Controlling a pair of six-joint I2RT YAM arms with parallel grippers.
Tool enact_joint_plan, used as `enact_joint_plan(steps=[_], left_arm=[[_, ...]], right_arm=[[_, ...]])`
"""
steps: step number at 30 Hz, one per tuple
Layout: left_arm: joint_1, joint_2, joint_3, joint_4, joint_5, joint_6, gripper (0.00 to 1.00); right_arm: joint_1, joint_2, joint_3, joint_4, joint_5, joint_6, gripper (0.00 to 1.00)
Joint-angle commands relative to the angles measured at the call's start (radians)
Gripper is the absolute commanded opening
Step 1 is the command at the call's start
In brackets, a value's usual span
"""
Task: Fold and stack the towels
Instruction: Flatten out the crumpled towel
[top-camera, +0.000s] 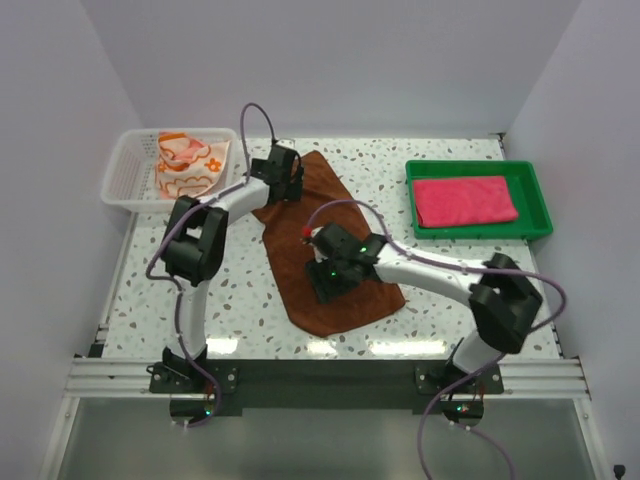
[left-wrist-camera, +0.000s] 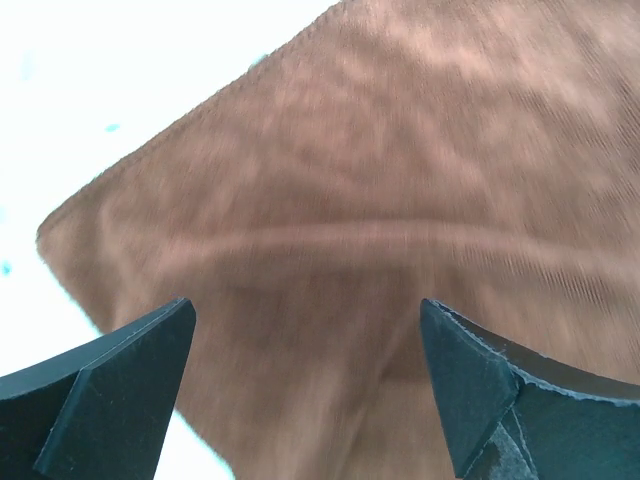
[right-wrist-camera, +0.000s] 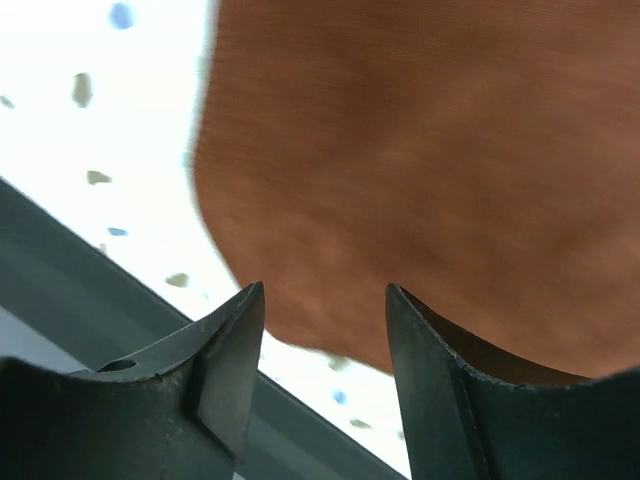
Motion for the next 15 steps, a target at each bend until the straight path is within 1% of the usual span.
enact_joint_plan(steps=[1,2,3,4,5,6,7,8,9,10,11,12,13,15], left_arm=[[-0.007,-0.211,-0.098,0.082,0.004,-0.042,1.0],[-0.007,-0.284,-0.124,0.038,-0.002,-0.118,1.0],[-0.008,-0.323,-0.153,0.01,-0.004,-0.162,1.0],[-0.01,-0.359,-0.216,-0.016,0.001,-0.199,1.0],[-0.016,-0.434,-0.25,-0.066,0.004,-0.264,1.0],[-0.033,-0.471,-0.285,-0.099,-0.001,-0.303,1.0],[-0.045,-0.507,-0.357,-0.128,-0.004,-0.34,1.0],[-0.059,-0.582,-0.398,-0.159,-0.001,-0.379,1.0],[-0.089,-0.619,-0.44,-0.177,0.001,-0.404,1.0],[-0.102,-0.657,-0.521,-0.194,0.01,-0.43,1.0],[-0.117,-0.73,-0.564,-0.215,0.019,-0.472,1.0],[-0.143,-0.768,-0.606,-0.226,0.025,-0.495,1.0],[-0.157,-0.83,-0.68,-0.238,0.035,-0.518,0.99],[-0.194,-0.884,-0.75,-0.274,0.056,-0.579,0.99]], right_arm=[[-0.134,-0.202,-0.099,-0.08,0.154,-0.01,0.56],[-0.165,-0.261,-0.154,-0.078,0.162,-0.01,0.56],[-0.196,-0.285,-0.177,-0.075,0.165,-0.014,0.56],[-0.225,-0.304,-0.197,-0.077,0.162,-0.017,0.56],[-0.277,-0.327,-0.233,-0.075,0.162,-0.019,0.54],[-0.303,-0.333,-0.247,-0.075,0.156,-0.022,0.54],[-0.348,-0.339,-0.26,-0.074,0.158,-0.022,0.53],[-0.371,-0.344,-0.289,-0.071,0.156,-0.02,0.51],[-0.391,-0.353,-0.302,-0.068,0.156,-0.013,0.5],[-0.42,-0.359,-0.311,-0.062,0.158,-0.008,0.5],[-0.432,-0.364,-0.332,-0.057,0.161,-0.003,0.5],[-0.44,-0.37,-0.343,-0.052,0.164,0.007,0.5],[-0.458,-0.373,-0.352,-0.04,0.162,0.009,0.5],[-0.474,-0.372,-0.377,-0.028,0.164,0.016,0.5]])
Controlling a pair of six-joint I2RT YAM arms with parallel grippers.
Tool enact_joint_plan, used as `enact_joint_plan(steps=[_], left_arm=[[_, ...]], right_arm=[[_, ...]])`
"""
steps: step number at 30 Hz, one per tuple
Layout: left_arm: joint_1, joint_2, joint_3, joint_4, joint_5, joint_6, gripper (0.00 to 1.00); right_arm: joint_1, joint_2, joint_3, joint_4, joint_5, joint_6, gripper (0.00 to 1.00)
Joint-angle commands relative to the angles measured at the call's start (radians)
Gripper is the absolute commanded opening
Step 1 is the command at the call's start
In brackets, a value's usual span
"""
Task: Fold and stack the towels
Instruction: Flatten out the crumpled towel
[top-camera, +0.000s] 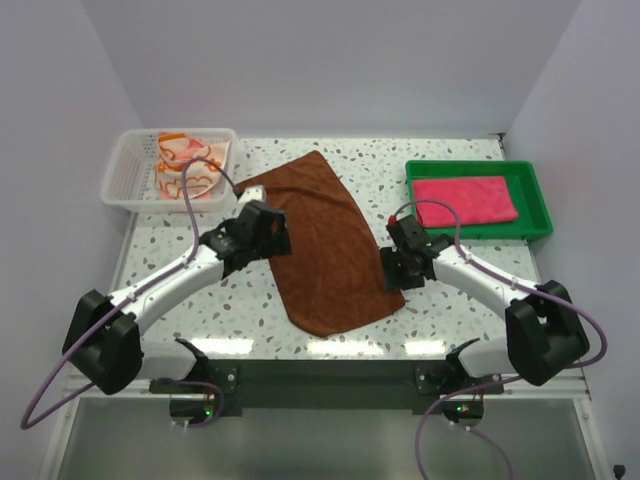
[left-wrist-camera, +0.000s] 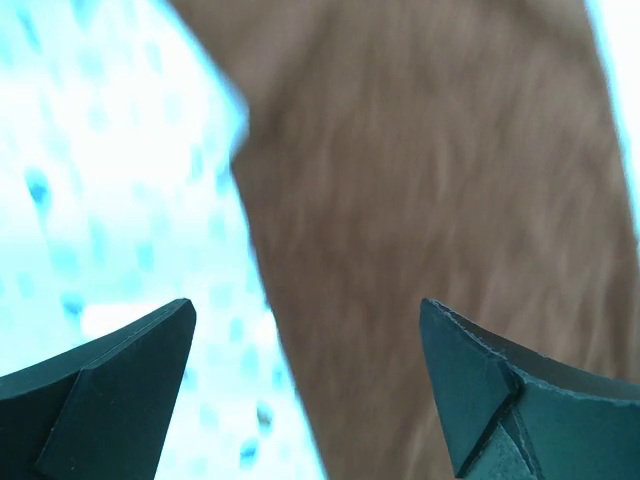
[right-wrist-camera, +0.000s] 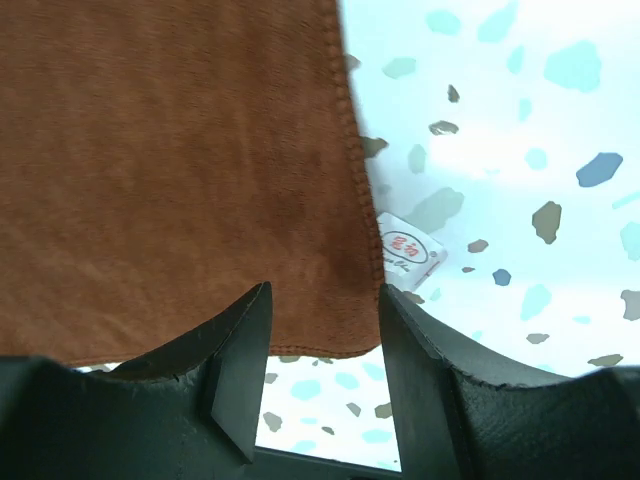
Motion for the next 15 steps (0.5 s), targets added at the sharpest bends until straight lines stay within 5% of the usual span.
enact_joint_plan(steps=[1,15], left_arm=[[-0.044,-0.076,-0.16,-0.112,0.06,-0.165,0.98],[-0.269,0.012,-0.257,-0.123,0.171,-0.334,0.81]], right_arm=[[-0.029,-0.027,-0.026,0.036,0.024,0.018,0.5],[-0.077,-0.026,-0.07,0.075,-0.001,0.019,0.5]])
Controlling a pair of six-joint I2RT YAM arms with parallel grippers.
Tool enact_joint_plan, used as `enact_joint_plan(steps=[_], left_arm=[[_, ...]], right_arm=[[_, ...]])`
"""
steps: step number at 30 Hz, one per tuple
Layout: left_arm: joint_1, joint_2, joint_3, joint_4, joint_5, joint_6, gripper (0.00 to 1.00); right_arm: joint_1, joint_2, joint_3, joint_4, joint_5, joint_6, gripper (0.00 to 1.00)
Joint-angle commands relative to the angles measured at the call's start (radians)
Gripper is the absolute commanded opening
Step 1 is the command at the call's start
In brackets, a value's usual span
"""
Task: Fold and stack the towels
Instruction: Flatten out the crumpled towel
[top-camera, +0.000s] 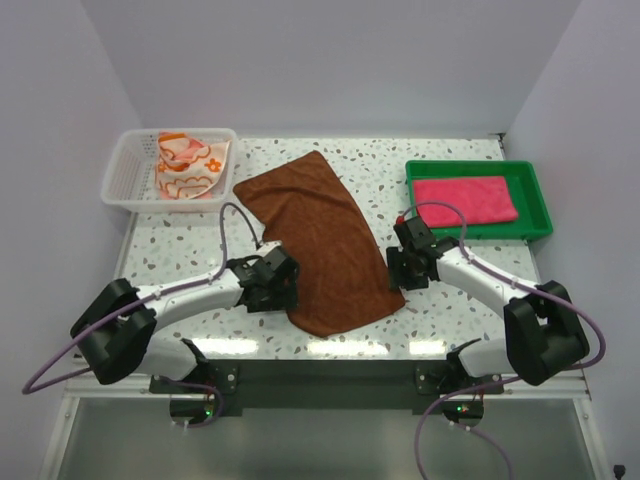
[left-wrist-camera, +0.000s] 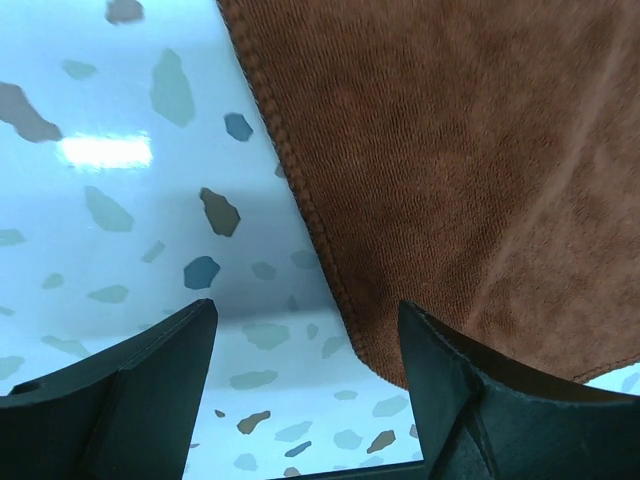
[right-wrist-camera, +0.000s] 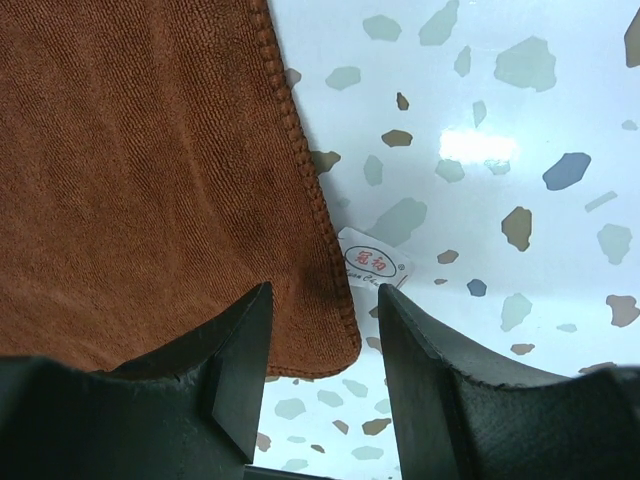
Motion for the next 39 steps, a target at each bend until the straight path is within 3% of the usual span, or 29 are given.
enact_joint_plan(steps=[1,11,14,15,18,21,25,27,30,33,39], left_arm=[[-0.033,0.042,0.019,0.001,0.026,-0.059,0.77],[-0.157,0.201,0.137,-0.054,0.067,-0.073,0.58],[-0.167,0.22,0.15,-0.061,0.078,-0.073,0.44],[-0.167,0.225,0.159,-0.066,0.076,-0.075,0.32],[-0.167,0.245,0.212,-0.11,0.044,-0.059,0.11],[-0.165,0.279,0.361,-0.25,-0.049,-0.012,0.06],[-0.171,0.334,0.597,-0.504,-0.18,0.039,0.1],[-0.179,0.333,0.637,-0.522,-0.182,0.047,0.25],[-0.179,0.305,0.572,-0.49,-0.151,0.045,0.51],[-0.177,0.253,0.512,-0.457,-0.16,0.022,0.67],[-0.078,0.164,0.408,-0.286,-0.062,0.053,0.72]], right_arm=[[-0.006,-0.026,-0.02,0.031,-0.003,0.014,0.5],[-0.01,-0.045,-0.066,0.054,0.0,0.019,0.5],[-0.009,-0.049,-0.074,0.057,0.003,0.014,0.5],[-0.01,-0.051,-0.077,0.062,0.002,0.014,0.5],[-0.01,-0.043,-0.08,0.067,-0.006,0.01,0.48],[-0.01,-0.043,-0.079,0.065,-0.003,0.008,0.47],[-0.012,-0.063,-0.071,0.057,0.012,0.004,0.46],[-0.012,-0.071,-0.065,0.041,0.023,-0.003,0.46],[-0.012,-0.103,-0.054,0.027,0.029,-0.019,0.47],[-0.01,-0.153,-0.039,0.017,0.005,-0.053,0.48],[0.06,-0.224,-0.008,0.062,-0.12,-0.124,0.48]])
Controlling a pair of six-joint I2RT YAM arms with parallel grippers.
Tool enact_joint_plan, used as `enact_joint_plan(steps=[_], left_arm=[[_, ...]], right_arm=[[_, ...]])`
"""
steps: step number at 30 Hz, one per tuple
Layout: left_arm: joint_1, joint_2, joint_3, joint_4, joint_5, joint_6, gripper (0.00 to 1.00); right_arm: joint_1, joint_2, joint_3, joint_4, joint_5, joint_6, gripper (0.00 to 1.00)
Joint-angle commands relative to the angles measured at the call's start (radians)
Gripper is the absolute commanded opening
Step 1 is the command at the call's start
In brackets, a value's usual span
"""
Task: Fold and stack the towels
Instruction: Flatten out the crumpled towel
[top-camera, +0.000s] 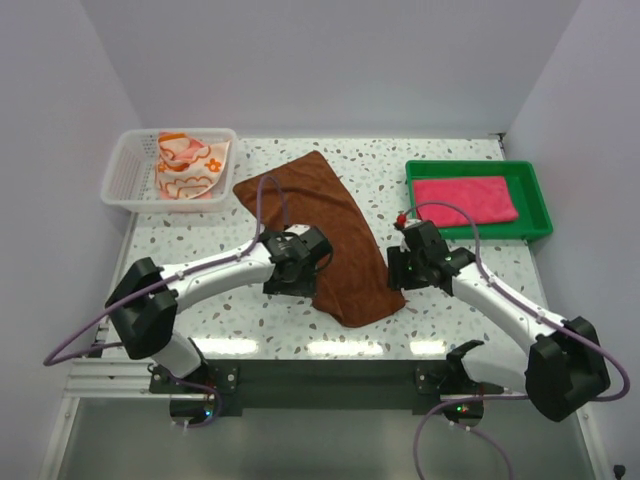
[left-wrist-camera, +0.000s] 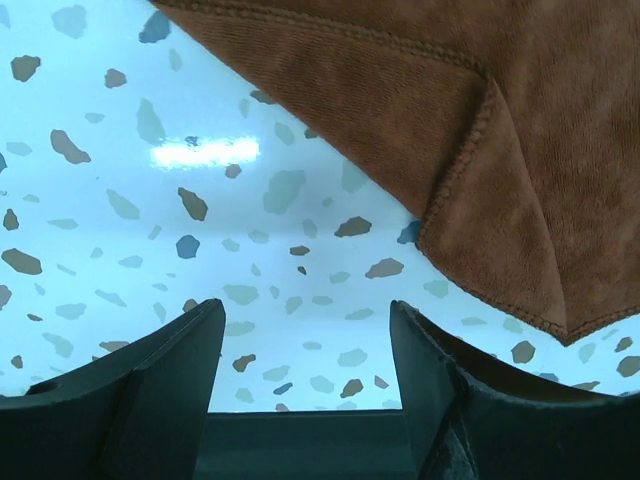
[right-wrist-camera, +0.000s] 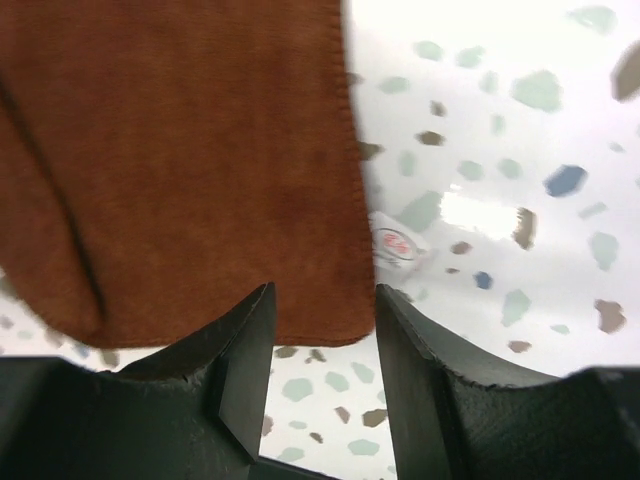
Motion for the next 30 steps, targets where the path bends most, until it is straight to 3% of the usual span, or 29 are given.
enact_joint_plan(steps=[1,9,16,19,25,30], left_arm=[[0.083,-0.093,-0.05,0.124,0.067,0.04,0.73],[0.477,-0.194,-0.121,0.253,0.136,0.229,0.86],[0.778,-0.252,-0.219,0.336,0.113,0.381,0.93],[0.829,-0.298,-0.266,0.38,0.055,0.419,0.94],[0.829,-0.388,-0.39,0.469,-0.053,0.424,0.94],[0.829,-0.375,-0.385,0.471,-0.071,0.428,0.94]], right_arm=[[0.079,-0.036,0.062,0.052,-0.076,-0.063,0.48],[0.472,0.206,0.251,0.09,0.077,-0.227,0.48],[0.654,0.469,0.481,0.029,0.207,-0.328,0.45],[0.708,0.562,0.556,-0.022,0.249,-0.364,0.42],[0.757,0.68,0.625,-0.092,0.32,-0.401,0.38],[0.782,0.742,0.645,-0.123,0.382,-0.416,0.36]])
